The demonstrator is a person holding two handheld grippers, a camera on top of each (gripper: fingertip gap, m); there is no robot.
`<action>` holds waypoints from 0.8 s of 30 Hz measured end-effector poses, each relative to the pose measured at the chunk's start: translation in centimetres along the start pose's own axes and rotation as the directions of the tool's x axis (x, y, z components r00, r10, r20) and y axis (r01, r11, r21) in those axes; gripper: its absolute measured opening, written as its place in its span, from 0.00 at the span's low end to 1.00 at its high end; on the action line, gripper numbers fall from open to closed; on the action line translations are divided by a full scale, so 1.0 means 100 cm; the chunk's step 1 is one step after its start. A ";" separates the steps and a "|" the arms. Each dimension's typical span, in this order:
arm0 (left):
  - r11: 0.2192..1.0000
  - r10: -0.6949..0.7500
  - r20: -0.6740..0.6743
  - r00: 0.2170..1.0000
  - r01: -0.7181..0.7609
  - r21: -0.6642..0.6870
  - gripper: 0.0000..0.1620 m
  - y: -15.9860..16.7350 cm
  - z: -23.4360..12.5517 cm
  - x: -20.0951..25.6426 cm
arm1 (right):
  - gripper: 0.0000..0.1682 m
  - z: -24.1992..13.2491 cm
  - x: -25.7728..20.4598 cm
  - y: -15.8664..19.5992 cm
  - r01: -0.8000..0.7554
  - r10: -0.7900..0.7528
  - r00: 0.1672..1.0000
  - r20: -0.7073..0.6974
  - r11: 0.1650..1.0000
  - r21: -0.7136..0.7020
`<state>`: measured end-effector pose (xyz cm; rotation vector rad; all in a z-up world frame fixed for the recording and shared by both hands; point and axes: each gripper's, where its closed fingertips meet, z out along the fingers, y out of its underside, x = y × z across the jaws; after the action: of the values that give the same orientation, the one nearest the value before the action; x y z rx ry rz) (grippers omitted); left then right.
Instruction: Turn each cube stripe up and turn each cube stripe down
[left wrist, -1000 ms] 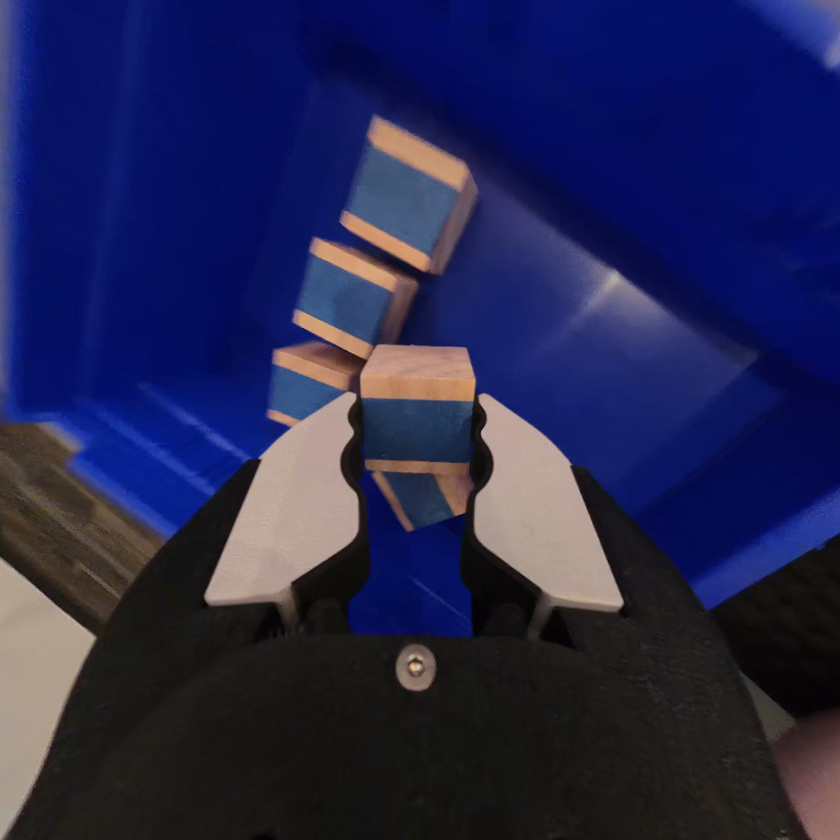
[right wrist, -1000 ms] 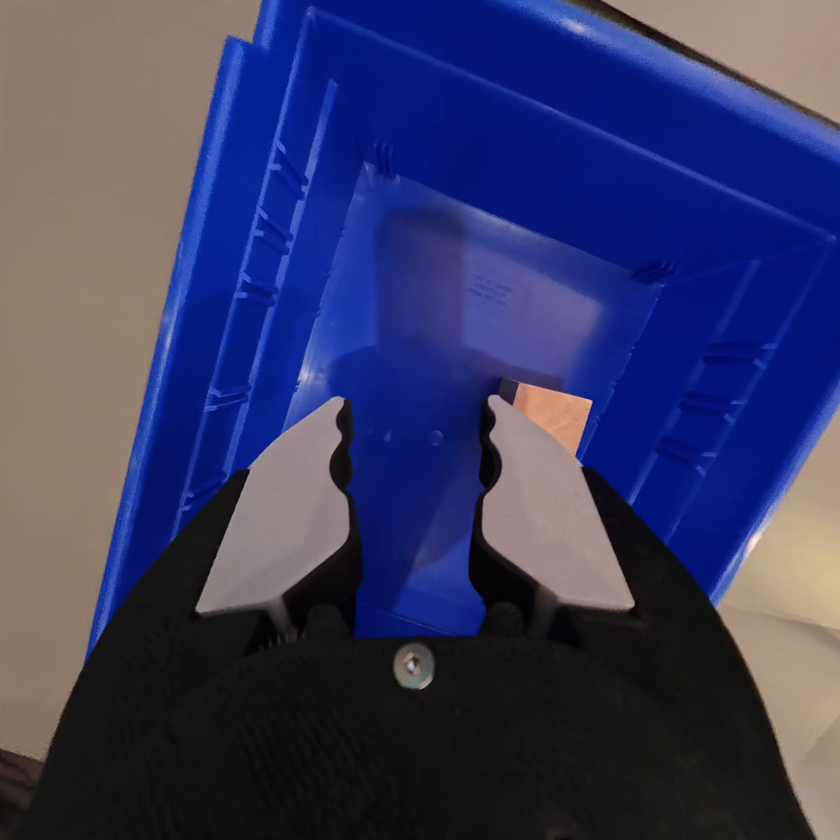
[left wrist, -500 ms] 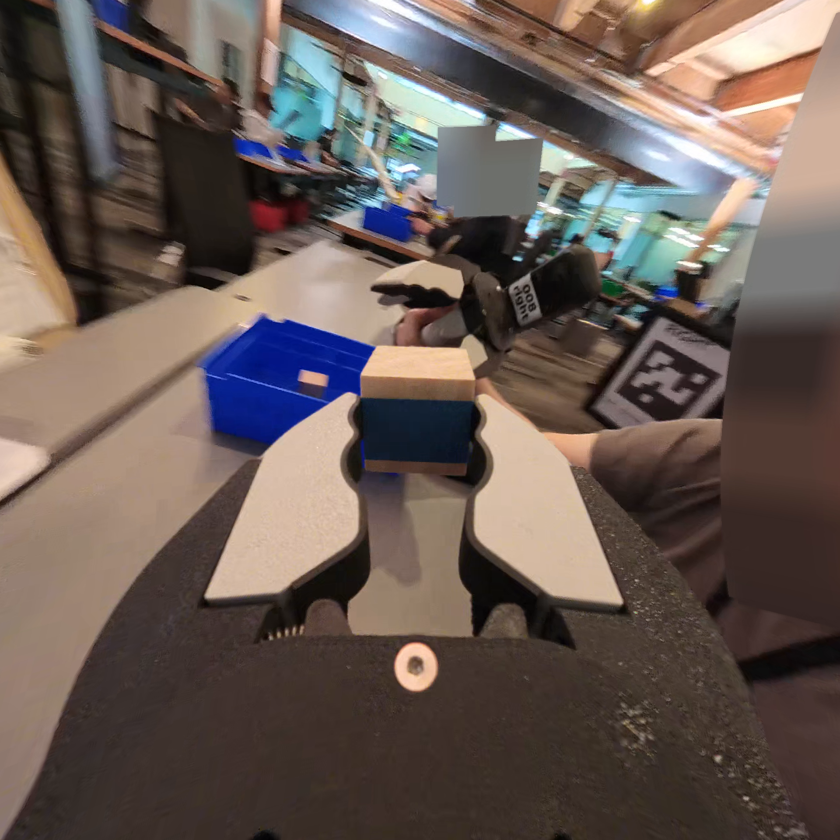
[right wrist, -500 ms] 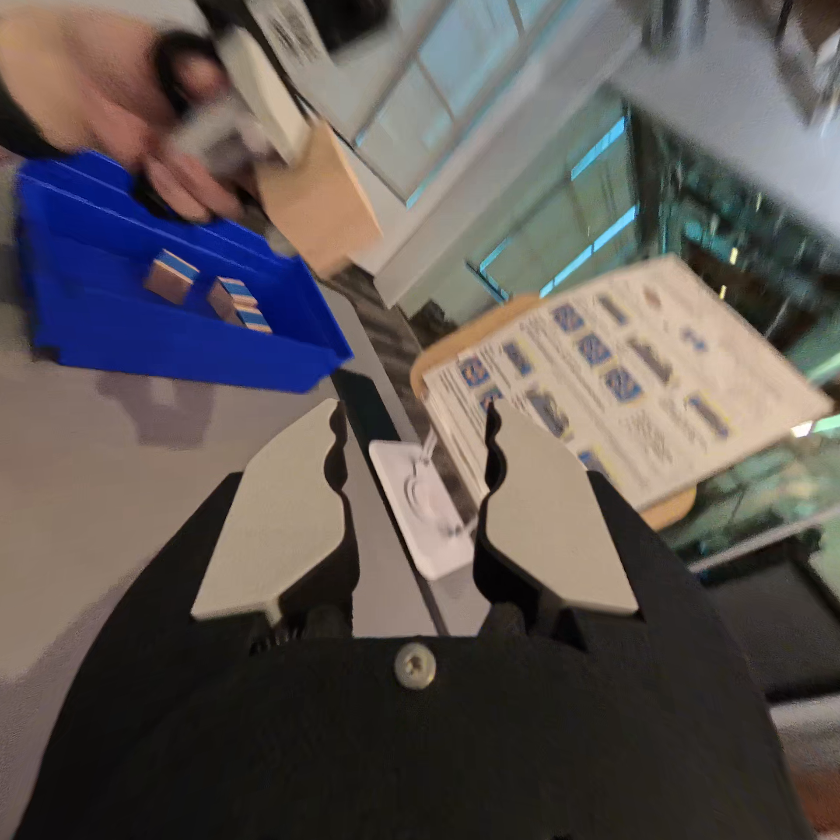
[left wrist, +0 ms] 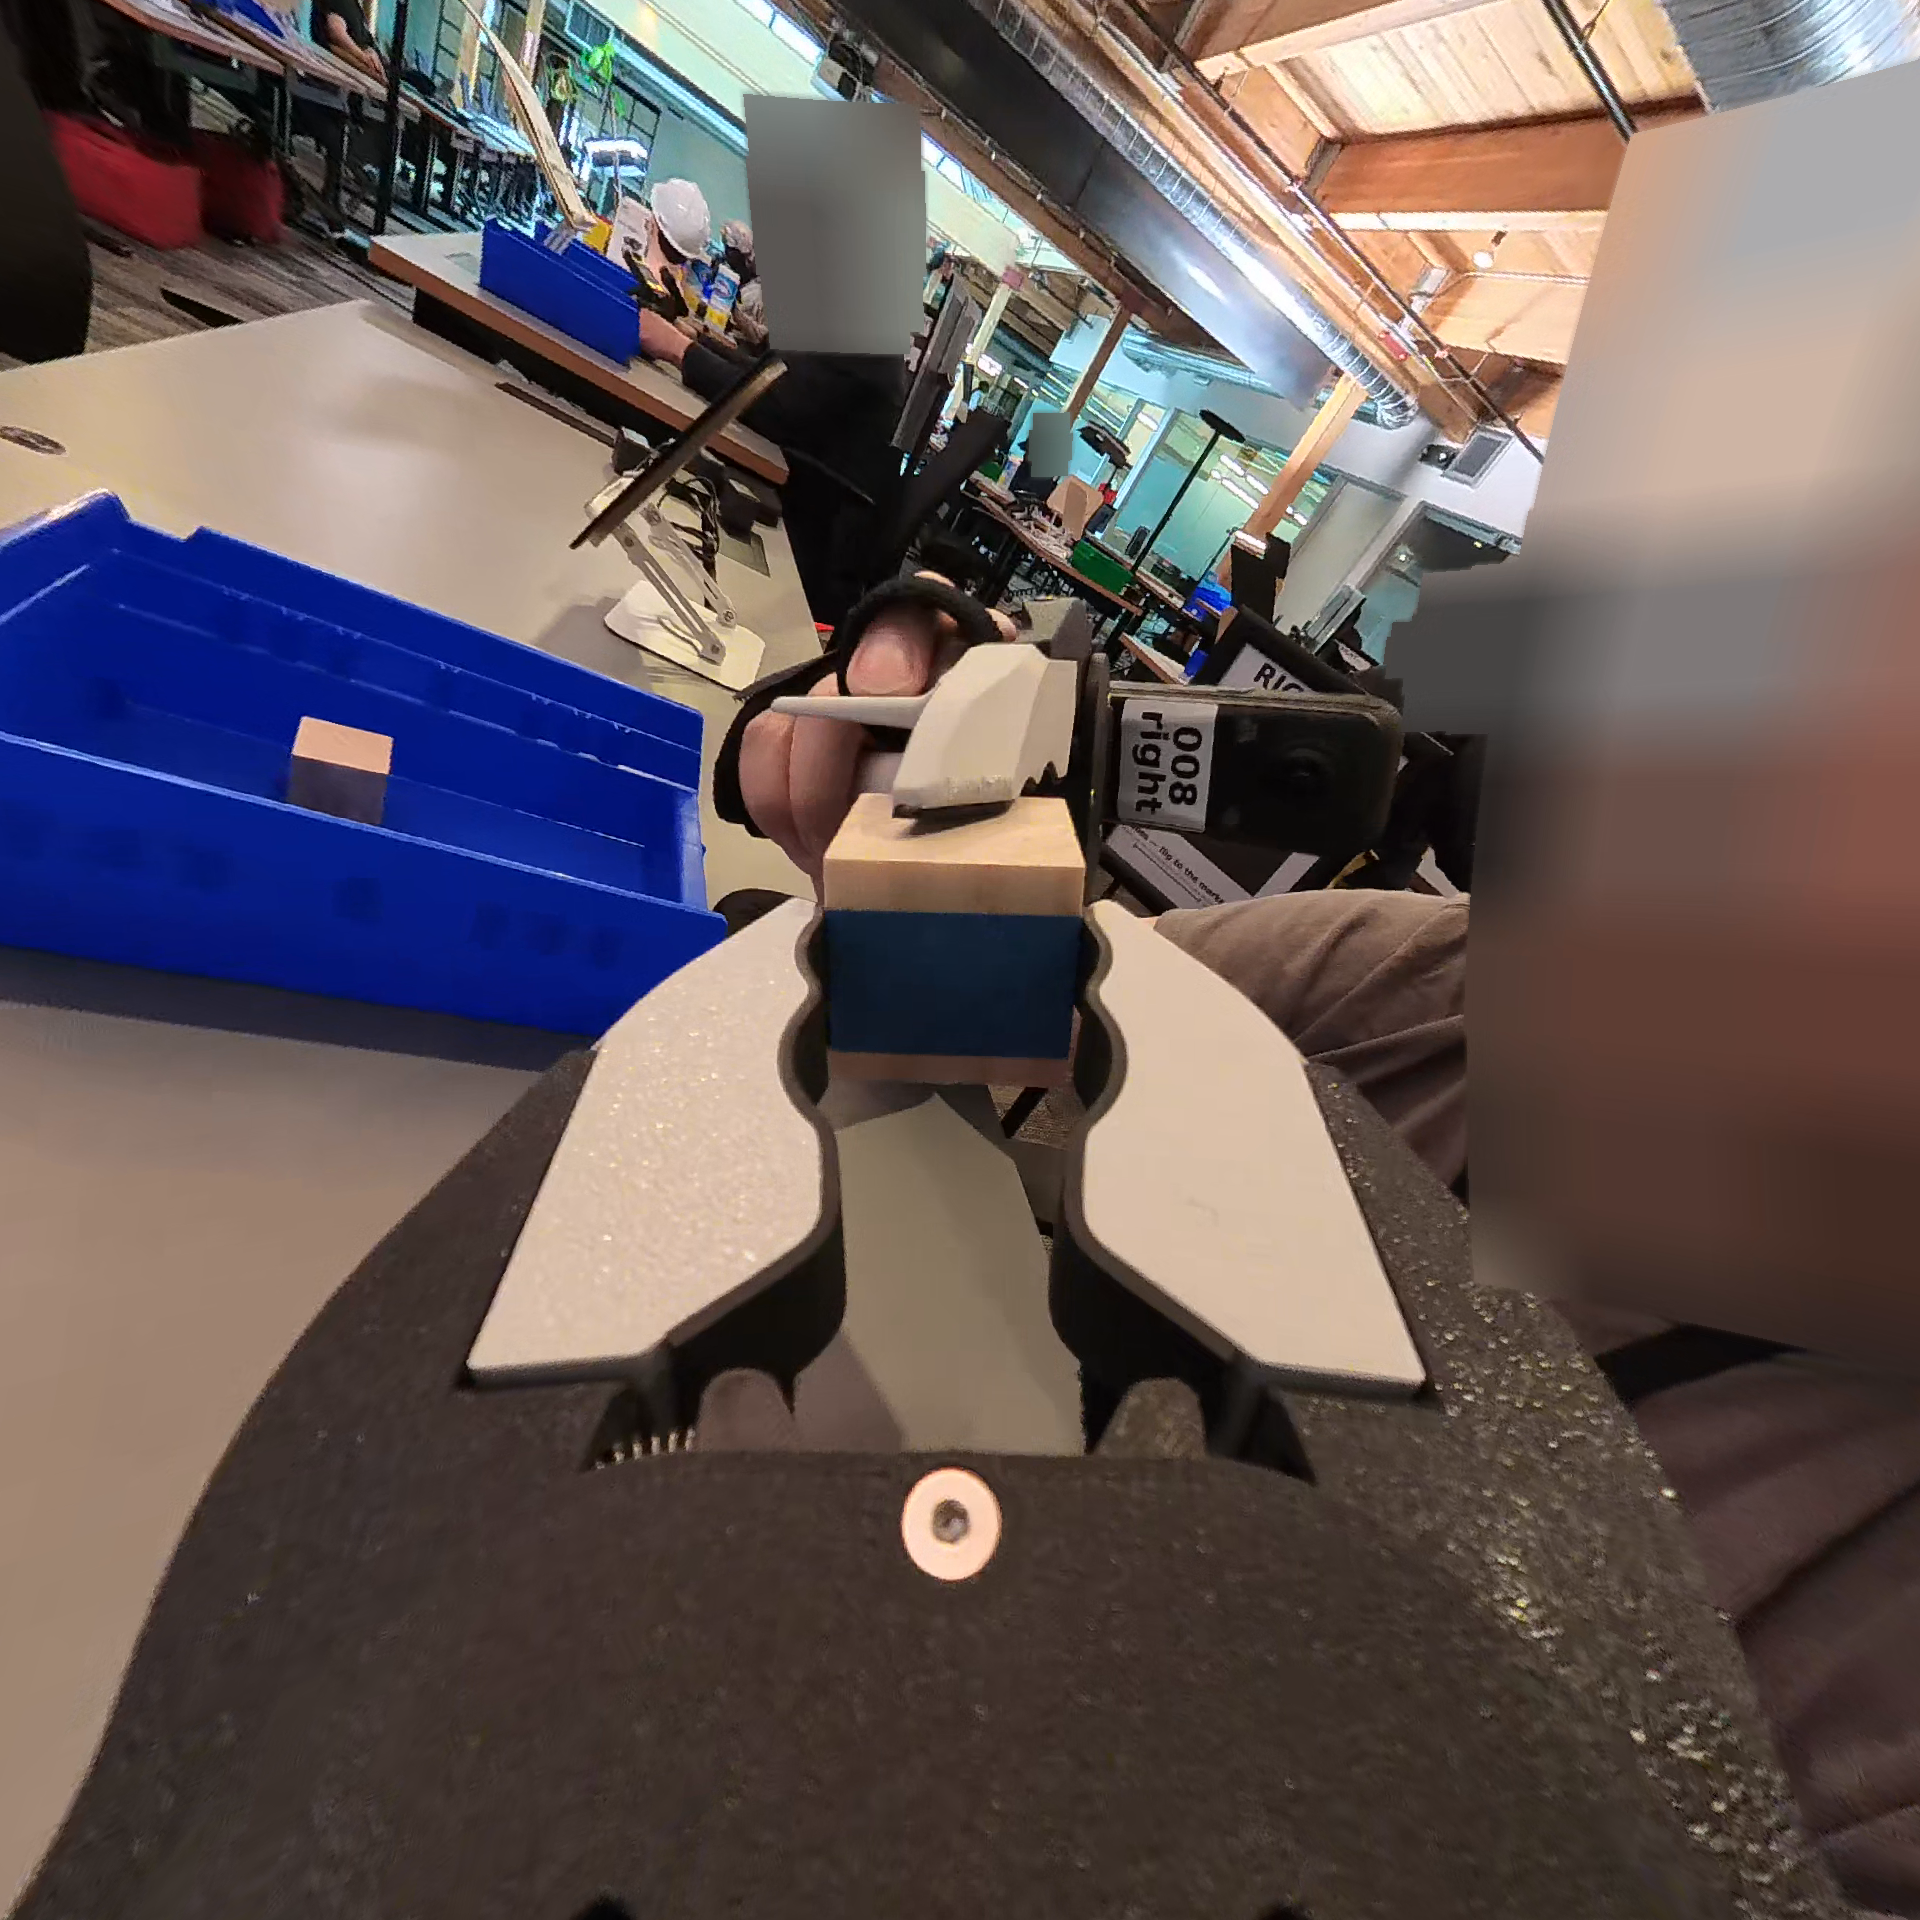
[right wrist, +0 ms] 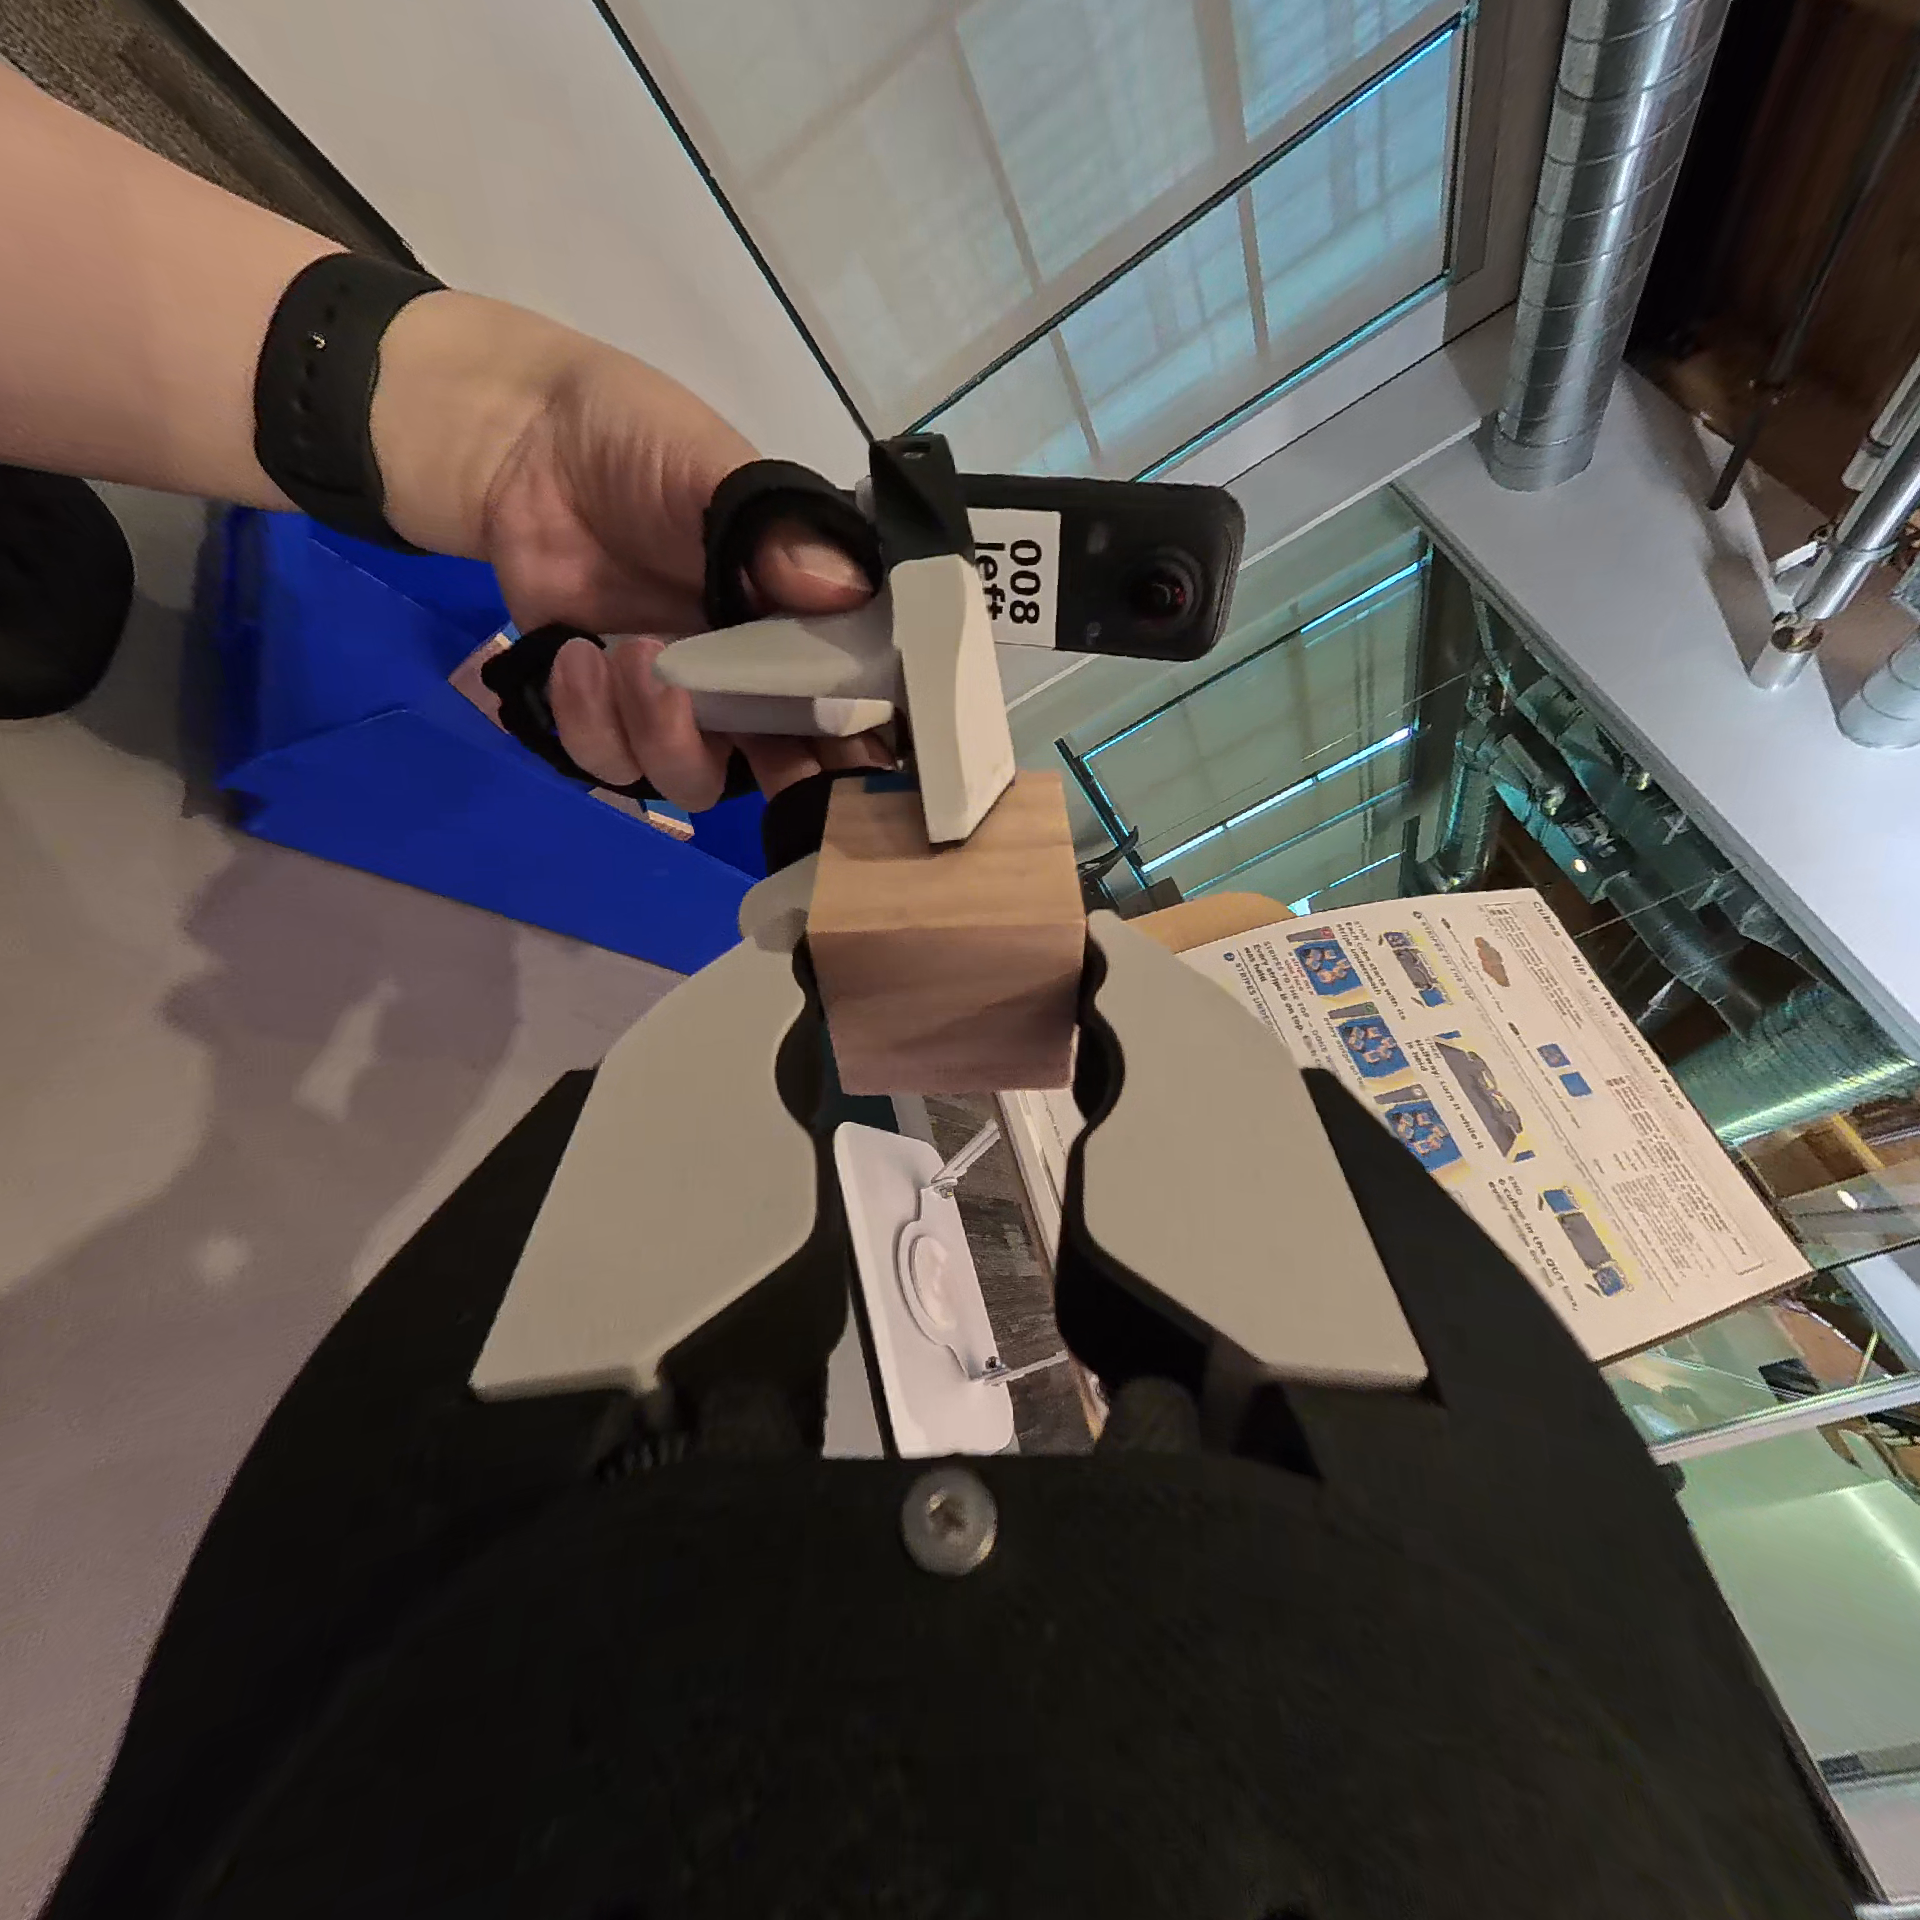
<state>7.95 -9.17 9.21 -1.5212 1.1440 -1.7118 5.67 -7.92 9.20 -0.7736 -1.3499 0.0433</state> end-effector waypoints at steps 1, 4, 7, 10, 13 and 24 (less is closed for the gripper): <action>1.000 -0.001 0.000 1.000 0.001 -0.005 0.27 0.000 0.000 0.000 | 0.27 0.000 0.000 0.000 -0.003 0.003 1.000 0.005 1.000 0.001; 1.000 -0.006 -0.017 1.000 0.006 -0.027 0.28 0.002 -0.001 0.003 | 0.27 -0.003 -0.001 -0.004 -0.024 0.024 0.999 0.038 0.999 0.020; 1.000 0.016 0.086 0.996 -0.015 -0.011 0.44 -0.005 -0.015 -0.005 | 0.27 -0.018 0.021 0.008 -0.047 0.049 0.998 0.037 0.998 -0.049; 0.996 0.088 0.218 0.972 -0.087 -0.015 0.42 -0.014 -0.041 -0.008 | 0.27 -0.056 0.064 0.071 -0.282 0.293 0.956 -0.015 0.902 -0.328; 0.986 0.163 0.342 0.925 -0.165 -0.025 0.36 -0.023 -0.066 -0.007 | 0.27 -0.116 0.068 0.173 -0.643 0.669 0.705 -0.235 0.463 -0.610; 0.981 0.193 0.515 0.835 -0.180 -0.076 0.31 -0.025 -0.098 -0.020 | 0.27 -0.174 -0.040 0.336 -0.577 0.686 0.341 -0.642 -0.387 -0.719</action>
<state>-0.88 -4.11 10.57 -1.6850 0.9807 -1.0571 33.35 7.42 -11.98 -2.7996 -0.5200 0.1899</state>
